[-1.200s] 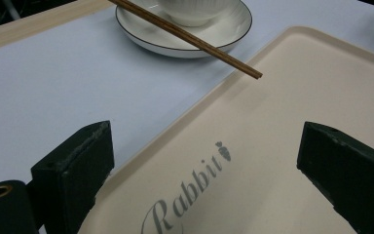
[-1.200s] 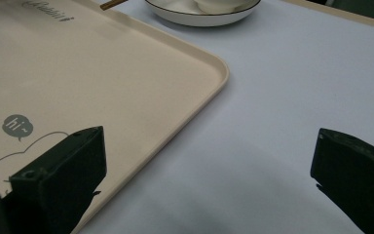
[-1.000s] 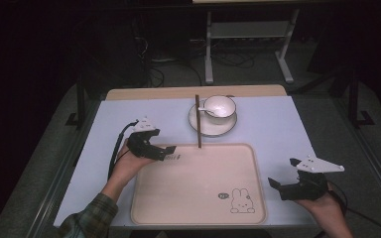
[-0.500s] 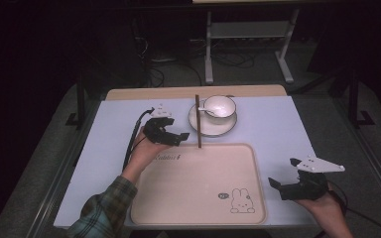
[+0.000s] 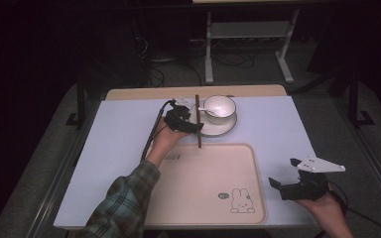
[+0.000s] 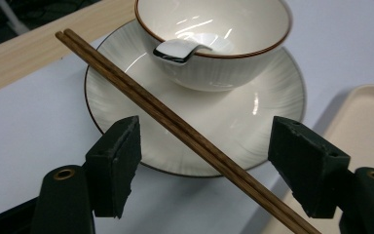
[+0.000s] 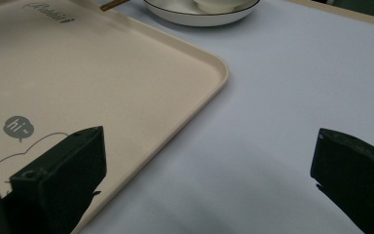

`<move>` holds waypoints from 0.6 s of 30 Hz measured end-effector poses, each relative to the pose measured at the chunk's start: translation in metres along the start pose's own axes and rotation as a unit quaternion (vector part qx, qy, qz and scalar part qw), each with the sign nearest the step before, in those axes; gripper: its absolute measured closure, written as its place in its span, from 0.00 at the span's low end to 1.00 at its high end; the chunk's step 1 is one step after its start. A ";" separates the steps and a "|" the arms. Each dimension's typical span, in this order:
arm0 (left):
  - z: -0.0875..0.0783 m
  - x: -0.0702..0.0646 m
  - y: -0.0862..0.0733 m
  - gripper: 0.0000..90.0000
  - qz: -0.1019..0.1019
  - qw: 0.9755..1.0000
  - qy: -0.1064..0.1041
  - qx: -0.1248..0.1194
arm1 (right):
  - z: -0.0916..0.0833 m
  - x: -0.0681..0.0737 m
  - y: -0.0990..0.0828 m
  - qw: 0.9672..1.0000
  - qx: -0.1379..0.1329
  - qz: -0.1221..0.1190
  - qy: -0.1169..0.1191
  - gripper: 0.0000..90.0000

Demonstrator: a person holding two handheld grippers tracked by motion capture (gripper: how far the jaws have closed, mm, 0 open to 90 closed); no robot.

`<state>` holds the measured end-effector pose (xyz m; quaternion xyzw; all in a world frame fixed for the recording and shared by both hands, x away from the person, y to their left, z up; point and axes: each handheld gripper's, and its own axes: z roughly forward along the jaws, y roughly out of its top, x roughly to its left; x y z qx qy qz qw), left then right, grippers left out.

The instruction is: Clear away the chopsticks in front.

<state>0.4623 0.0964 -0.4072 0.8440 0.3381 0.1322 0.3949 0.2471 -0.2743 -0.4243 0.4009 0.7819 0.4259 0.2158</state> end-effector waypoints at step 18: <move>0.034 0.006 0.004 0.54 -0.014 0.999 0.032 0.040 | -0.001 -0.001 -0.001 1.000 -0.003 0.006 0.004 0.00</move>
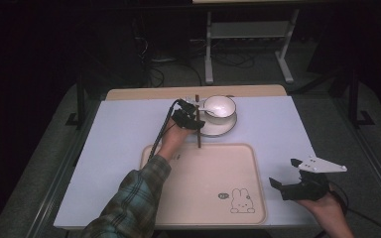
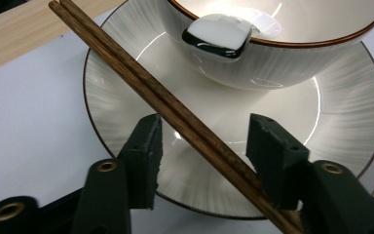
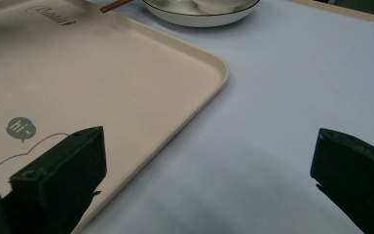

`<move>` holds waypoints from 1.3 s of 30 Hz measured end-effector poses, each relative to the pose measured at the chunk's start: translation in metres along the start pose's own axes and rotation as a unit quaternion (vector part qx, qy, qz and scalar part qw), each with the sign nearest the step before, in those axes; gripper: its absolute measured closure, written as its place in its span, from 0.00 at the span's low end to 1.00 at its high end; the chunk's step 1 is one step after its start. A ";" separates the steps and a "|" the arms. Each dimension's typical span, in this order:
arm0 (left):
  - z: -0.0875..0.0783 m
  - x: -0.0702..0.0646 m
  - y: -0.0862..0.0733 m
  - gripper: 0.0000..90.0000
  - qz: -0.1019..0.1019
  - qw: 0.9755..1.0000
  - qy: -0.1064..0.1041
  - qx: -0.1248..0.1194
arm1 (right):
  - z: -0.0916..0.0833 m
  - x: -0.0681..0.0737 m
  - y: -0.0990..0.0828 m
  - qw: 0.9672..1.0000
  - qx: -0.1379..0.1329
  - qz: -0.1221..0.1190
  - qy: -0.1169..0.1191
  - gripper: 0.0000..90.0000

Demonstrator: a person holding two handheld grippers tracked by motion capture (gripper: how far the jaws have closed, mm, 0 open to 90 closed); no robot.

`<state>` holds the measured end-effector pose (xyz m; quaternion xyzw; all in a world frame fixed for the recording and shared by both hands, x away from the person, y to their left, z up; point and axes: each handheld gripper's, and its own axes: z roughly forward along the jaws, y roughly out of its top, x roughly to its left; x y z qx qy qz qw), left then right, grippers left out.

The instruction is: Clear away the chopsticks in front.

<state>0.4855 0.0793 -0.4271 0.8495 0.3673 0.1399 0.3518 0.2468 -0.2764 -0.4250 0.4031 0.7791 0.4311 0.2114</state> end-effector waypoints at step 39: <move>-0.014 0.024 0.007 0.67 -0.011 1.000 -0.014 -0.009 | 0.000 -0.003 -0.003 1.000 0.001 0.006 0.002 0.00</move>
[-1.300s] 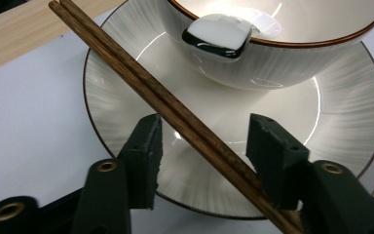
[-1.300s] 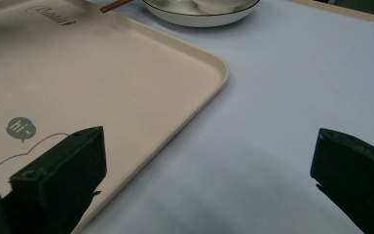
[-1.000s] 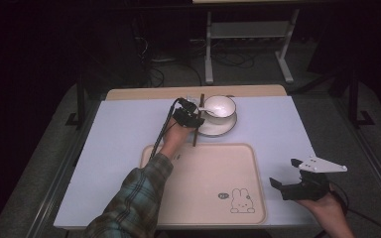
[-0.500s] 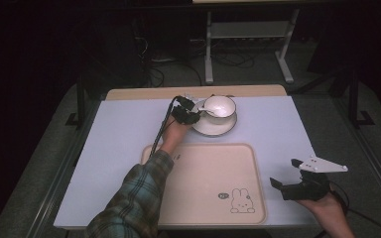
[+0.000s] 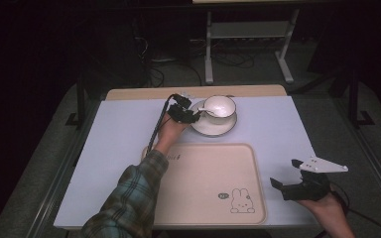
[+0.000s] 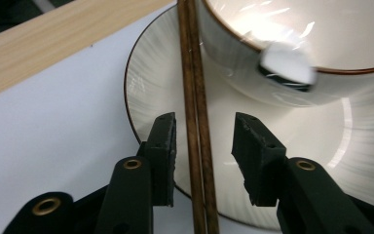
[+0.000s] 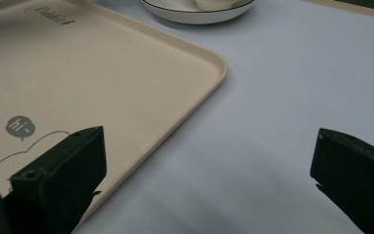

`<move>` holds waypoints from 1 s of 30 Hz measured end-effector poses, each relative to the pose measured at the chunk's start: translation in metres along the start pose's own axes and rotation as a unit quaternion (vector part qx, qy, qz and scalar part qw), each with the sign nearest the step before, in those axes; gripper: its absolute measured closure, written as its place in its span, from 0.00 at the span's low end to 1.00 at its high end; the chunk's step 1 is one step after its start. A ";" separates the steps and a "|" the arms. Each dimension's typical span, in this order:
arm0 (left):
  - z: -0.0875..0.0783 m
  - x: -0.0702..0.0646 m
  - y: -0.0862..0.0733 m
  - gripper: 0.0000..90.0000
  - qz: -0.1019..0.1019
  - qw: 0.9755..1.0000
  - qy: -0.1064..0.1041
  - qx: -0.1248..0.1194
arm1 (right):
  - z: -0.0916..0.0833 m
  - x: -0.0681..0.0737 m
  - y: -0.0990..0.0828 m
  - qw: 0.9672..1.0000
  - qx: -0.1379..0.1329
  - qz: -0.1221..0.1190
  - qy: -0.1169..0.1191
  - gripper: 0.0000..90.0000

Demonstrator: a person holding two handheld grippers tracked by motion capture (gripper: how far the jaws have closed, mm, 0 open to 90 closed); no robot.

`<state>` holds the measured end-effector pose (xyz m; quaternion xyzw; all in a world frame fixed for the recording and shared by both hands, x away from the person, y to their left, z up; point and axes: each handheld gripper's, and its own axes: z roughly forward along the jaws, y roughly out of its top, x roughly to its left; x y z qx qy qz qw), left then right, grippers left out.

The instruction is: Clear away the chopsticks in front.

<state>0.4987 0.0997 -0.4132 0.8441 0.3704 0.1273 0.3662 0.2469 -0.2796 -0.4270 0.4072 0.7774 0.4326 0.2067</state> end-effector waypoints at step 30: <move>-0.022 0.016 -0.021 0.84 -0.020 0.999 -0.020 0.015 | 0.001 0.001 0.000 1.000 0.002 0.004 0.004 0.00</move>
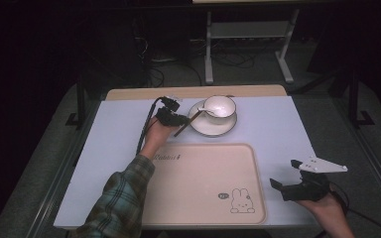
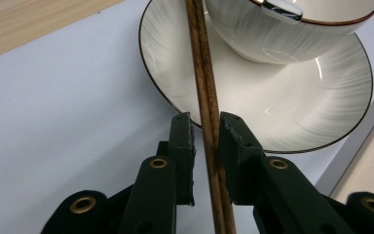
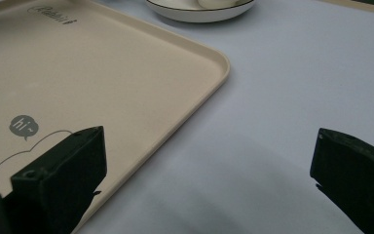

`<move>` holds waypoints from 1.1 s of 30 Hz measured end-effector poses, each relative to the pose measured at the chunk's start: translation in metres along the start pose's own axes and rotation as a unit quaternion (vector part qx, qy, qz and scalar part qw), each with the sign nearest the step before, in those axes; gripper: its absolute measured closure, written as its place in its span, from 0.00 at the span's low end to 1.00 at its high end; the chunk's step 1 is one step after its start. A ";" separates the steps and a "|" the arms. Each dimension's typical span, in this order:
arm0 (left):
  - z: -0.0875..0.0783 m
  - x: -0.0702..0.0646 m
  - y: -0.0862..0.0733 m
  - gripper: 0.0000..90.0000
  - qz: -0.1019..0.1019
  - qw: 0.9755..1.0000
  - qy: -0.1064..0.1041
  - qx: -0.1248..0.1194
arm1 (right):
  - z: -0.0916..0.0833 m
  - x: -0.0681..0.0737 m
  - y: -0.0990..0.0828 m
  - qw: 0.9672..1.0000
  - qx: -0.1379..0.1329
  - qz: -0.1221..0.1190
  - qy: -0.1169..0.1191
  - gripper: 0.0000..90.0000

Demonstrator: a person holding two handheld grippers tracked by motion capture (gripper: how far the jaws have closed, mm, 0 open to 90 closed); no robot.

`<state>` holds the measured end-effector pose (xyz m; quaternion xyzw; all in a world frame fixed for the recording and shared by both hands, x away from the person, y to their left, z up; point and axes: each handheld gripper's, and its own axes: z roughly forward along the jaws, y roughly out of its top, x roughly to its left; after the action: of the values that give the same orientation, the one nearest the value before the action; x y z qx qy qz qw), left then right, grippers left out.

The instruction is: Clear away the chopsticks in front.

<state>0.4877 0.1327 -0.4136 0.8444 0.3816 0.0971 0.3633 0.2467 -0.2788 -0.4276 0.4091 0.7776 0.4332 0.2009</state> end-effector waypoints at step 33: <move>-0.058 0.019 -0.035 0.95 -0.026 0.999 0.012 -0.020 | 0.000 0.000 0.000 1.000 0.000 0.001 -0.002 0.00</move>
<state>0.4552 0.1932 -0.3984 0.8253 0.4057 0.1056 0.3782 0.2467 -0.2792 -0.4281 0.4110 0.7767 0.4324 0.2019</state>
